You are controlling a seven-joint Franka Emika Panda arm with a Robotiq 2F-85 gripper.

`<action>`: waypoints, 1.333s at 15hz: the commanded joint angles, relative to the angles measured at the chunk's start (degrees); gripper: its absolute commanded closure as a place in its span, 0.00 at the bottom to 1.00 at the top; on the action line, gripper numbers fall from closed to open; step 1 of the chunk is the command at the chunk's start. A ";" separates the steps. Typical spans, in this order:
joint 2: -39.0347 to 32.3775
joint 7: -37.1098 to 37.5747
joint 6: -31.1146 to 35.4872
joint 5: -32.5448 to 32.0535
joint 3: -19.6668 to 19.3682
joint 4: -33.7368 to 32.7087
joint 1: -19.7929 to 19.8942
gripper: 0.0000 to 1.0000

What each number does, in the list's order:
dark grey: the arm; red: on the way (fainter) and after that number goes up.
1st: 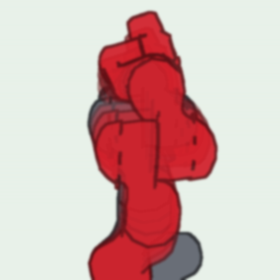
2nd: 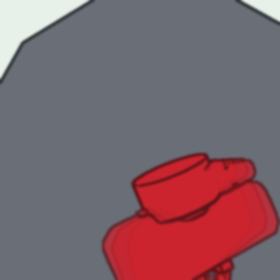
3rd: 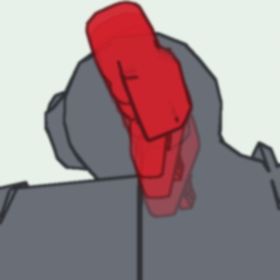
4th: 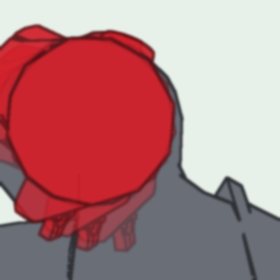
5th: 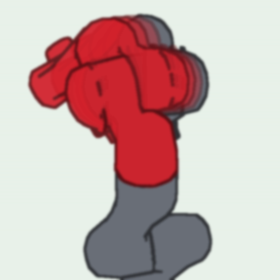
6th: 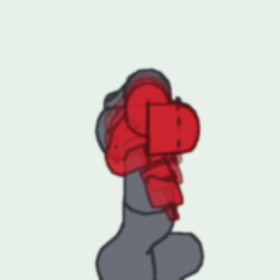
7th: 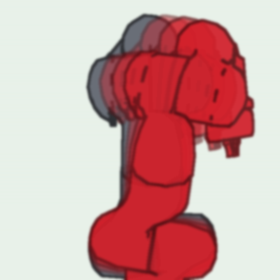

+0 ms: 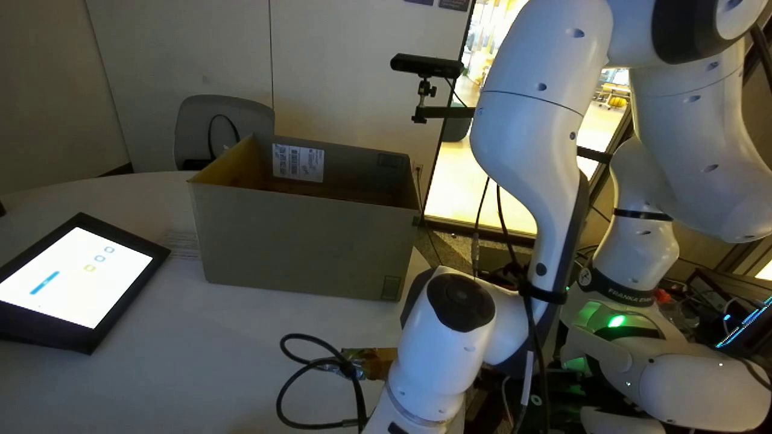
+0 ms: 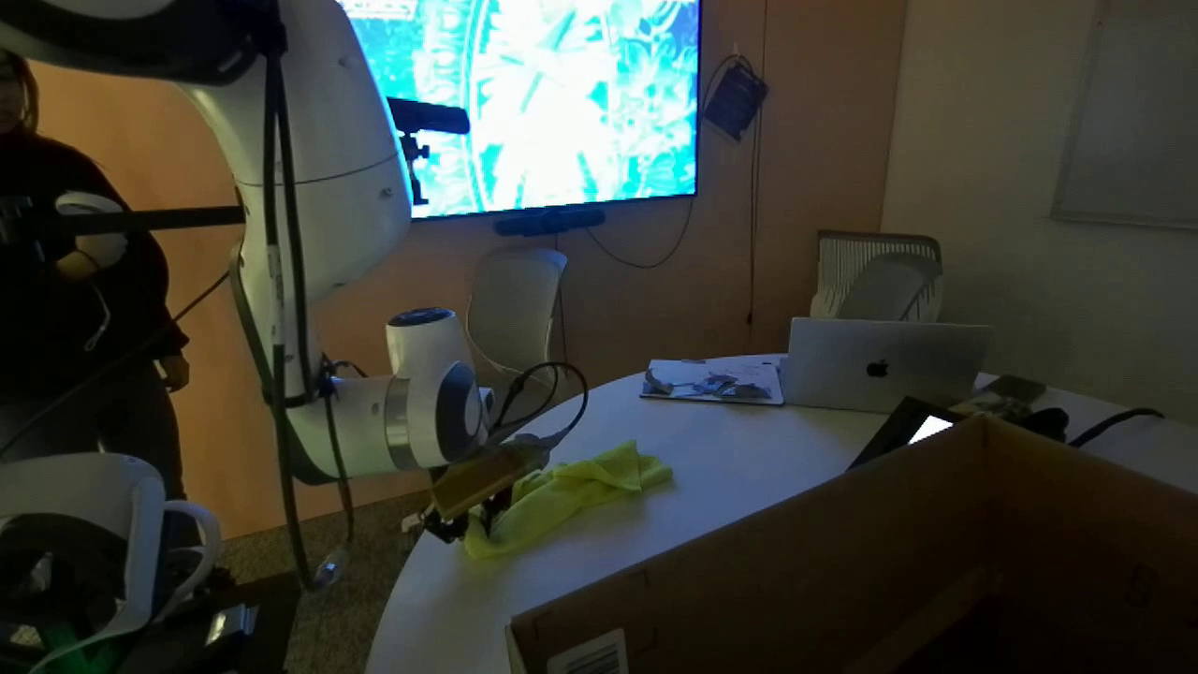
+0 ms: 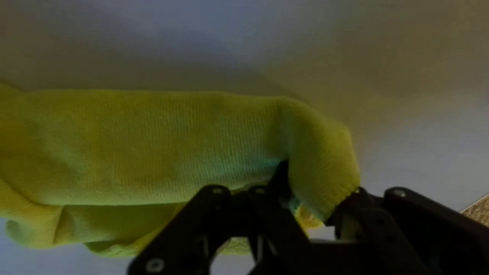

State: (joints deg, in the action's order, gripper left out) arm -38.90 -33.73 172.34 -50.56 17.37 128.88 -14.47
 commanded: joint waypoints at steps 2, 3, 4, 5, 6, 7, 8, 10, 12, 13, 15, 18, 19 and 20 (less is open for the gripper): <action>-1.21 -0.75 -0.57 1.43 1.00 -0.51 1.36 0.92; -0.82 -0.35 -0.46 1.88 1.20 0.02 1.67 0.90; -0.44 0.32 -0.34 2.38 1.23 0.35 1.71 0.91; 0.37 1.13 -0.02 3.02 1.28 0.95 1.84 0.90; 1.03 1.79 0.33 3.89 1.44 1.43 2.07 0.91; 1.70 2.19 1.10 4.72 1.70 1.94 2.44 0.91; 2.49 2.43 1.88 5.25 2.01 2.67 2.99 0.92; 4.06 3.07 3.38 5.70 1.80 3.55 3.16 0.92; 5.25 3.88 4.73 5.93 1.58 3.86 3.26 0.92; 5.83 4.28 5.08 6.01 1.59 3.79 3.35 0.91; 6.89 4.87 5.81 5.96 1.31 3.51 3.19 0.91; 7.34 5.18 6.40 6.27 1.41 1.97 2.94 0.92; 7.18 5.36 6.71 6.27 1.20 1.11 2.59 0.92; 7.15 6.84 7.10 5.72 0.32 0.06 1.75 0.92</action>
State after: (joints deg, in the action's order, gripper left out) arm -32.67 -28.78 177.60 -45.40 18.29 130.32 -11.88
